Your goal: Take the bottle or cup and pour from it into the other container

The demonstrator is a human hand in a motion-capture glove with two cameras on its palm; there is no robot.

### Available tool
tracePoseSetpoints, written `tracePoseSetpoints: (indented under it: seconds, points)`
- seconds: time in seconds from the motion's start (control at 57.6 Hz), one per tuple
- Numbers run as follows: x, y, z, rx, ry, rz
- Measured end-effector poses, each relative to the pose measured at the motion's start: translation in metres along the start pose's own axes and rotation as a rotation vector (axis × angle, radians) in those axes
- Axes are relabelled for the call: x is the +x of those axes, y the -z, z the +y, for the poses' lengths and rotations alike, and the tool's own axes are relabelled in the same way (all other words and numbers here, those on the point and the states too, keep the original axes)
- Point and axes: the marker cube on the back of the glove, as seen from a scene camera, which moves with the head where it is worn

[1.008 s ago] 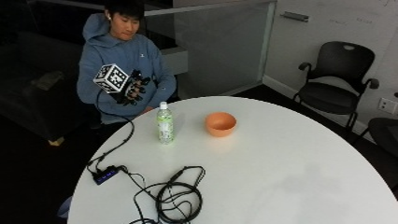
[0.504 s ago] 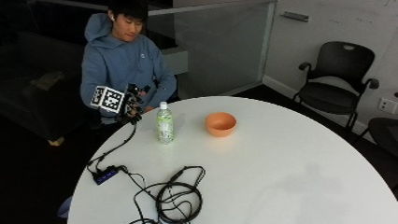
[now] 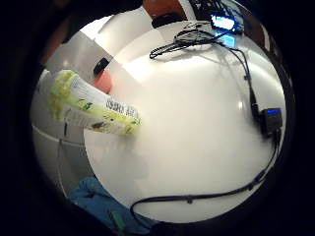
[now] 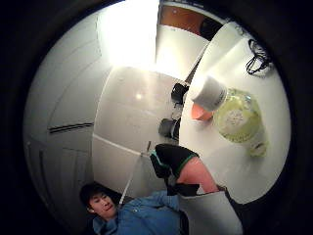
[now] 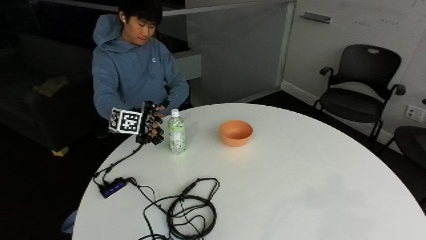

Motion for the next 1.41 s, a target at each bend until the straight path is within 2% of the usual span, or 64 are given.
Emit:
tracePoseSetpoints:
  seconds: [0.278, 0.486, 0.539, 0.591, 0.625, 0.712, 0.782, 0.816, 0.869, 0.903, 1.094, 1.233, 1.407]
  points:
    - [0.004, -0.036, -0.006, -0.021, -0.013, -0.121]
    - [0.004, -0.063, -0.009, 0.042, -0.024, -0.348]
    - [0.005, -0.066, -0.013, 0.105, 0.005, -0.372]
    - [0.007, -0.067, -0.028, 0.277, 0.097, -0.378]
    - [0.007, -0.068, -0.031, 0.327, 0.115, -0.381]
    - [0.006, -0.071, -0.017, 0.22, -0.013, -0.377]
    - [0.006, -0.071, -0.019, 0.235, -0.04, -0.372]
    - [0.008, -0.073, -0.02, 0.273, -0.009, -0.367]
    - [0.013, -0.075, -0.029, 0.385, 0.136, -0.346]
    - [0.014, -0.076, -0.032, 0.427, 0.174, -0.342]
    - [0.005, -0.084, -0.017, 0.334, -0.016, -0.332]
    - [-0.01, -0.082, -0.04, 0.283, -0.097, -0.241]
    - [-0.039, -0.085, -0.061, 0.124, -0.021, 0.001]
